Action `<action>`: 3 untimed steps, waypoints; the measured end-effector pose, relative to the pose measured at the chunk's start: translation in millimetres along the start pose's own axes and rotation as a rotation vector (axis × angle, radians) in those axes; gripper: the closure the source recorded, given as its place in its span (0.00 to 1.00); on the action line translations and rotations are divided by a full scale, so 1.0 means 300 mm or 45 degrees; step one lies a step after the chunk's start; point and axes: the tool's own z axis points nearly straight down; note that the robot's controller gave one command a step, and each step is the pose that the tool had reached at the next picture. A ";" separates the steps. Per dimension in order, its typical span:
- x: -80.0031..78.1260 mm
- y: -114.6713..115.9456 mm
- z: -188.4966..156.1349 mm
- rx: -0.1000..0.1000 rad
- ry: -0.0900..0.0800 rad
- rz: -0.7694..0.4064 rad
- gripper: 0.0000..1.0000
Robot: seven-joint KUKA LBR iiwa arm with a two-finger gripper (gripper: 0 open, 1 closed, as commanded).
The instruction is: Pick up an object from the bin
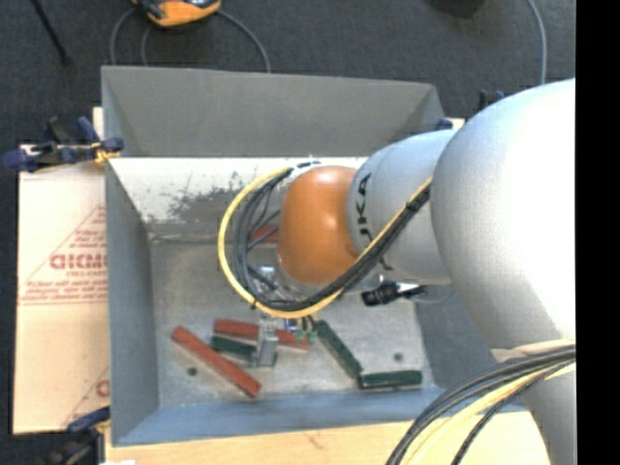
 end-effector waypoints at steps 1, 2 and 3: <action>-0.042 -0.019 0.035 -0.003 0.004 -0.105 1.00; -0.050 -0.024 0.026 -0.003 0.000 -0.112 1.00; -0.048 -0.025 0.018 -0.001 0.002 -0.112 1.00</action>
Offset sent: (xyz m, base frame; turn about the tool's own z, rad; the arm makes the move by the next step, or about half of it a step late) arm 0.0000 0.0000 0.0000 0.0000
